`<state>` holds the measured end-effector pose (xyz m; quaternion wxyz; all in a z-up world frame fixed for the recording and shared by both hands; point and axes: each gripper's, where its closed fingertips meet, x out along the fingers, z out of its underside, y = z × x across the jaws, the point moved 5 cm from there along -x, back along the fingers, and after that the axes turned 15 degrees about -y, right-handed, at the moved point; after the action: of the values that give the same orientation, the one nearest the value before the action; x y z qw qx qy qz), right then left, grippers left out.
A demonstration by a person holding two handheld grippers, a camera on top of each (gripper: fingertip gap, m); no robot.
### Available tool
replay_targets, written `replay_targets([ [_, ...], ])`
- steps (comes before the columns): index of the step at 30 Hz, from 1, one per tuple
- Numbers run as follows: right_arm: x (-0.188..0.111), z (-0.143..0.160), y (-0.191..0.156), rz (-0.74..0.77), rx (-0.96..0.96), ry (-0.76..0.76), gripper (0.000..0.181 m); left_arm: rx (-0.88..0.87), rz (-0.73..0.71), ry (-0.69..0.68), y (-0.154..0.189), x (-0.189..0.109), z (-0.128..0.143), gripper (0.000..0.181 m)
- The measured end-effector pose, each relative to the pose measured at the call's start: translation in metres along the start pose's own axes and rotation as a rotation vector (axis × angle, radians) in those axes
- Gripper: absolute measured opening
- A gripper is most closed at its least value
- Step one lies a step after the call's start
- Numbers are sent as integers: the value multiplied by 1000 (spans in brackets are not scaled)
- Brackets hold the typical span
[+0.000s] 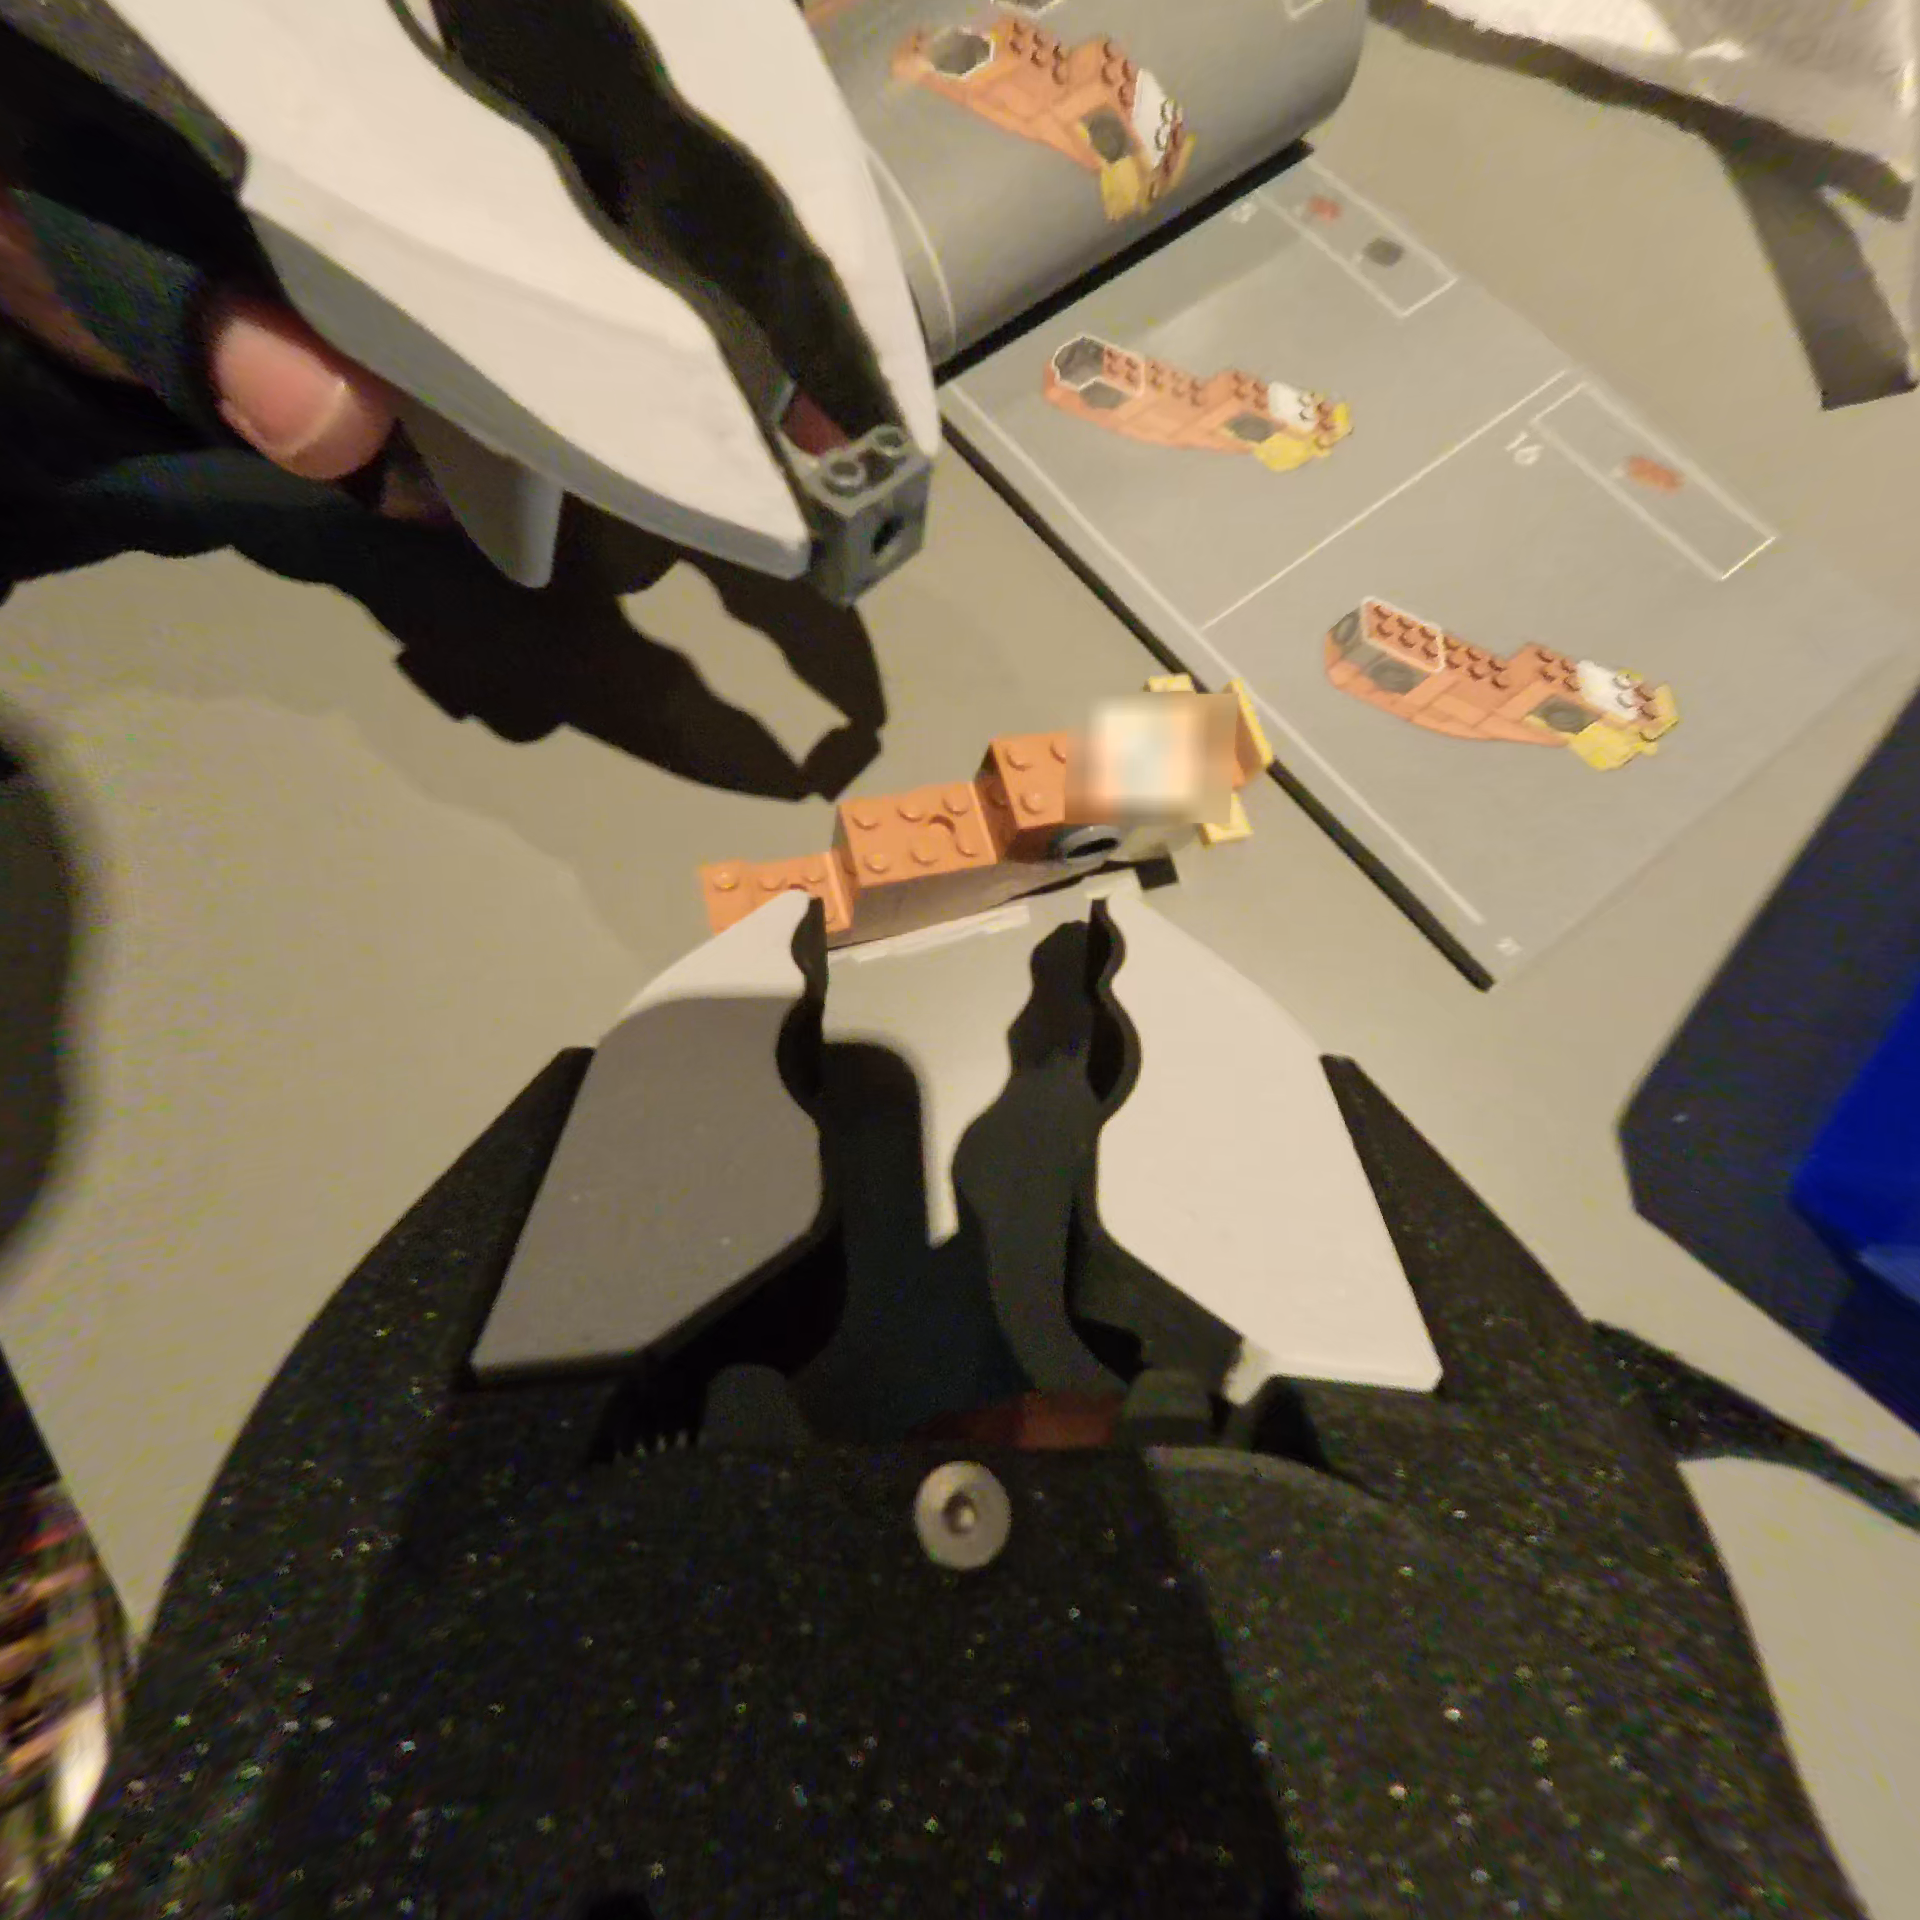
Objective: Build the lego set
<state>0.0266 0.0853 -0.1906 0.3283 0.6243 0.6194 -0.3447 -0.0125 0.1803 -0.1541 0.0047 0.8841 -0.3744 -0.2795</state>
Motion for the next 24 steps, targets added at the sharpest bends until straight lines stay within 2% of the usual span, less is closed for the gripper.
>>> replay_targets([
  [4, -12, 1, -2, 21, -8, 48, 48, 10, 13, 12, 1, -1, -1, 15],
  [7, -15, 2, -18, 48, 14, 81, 48, -5, -13, 38, -3, -3, -2, 15],
  [12, -3, 1, -27, 206, 20, 56, 56, 14, -112, 134, -13, -12, -9, 15],
  [16, 3, -2, -27, 236, 2, 25, 59, 29, -219, 235, -19, -21, -15, 15],
  [20, 7, -3, -26, 259, -3, 5, 56, 82, -294, 290, -17, -27, -16, 16],
  [24, 2, -1, -24, 284, 9, 35, 44, 119, -357, 296, -13, -29, -15, 15],
])
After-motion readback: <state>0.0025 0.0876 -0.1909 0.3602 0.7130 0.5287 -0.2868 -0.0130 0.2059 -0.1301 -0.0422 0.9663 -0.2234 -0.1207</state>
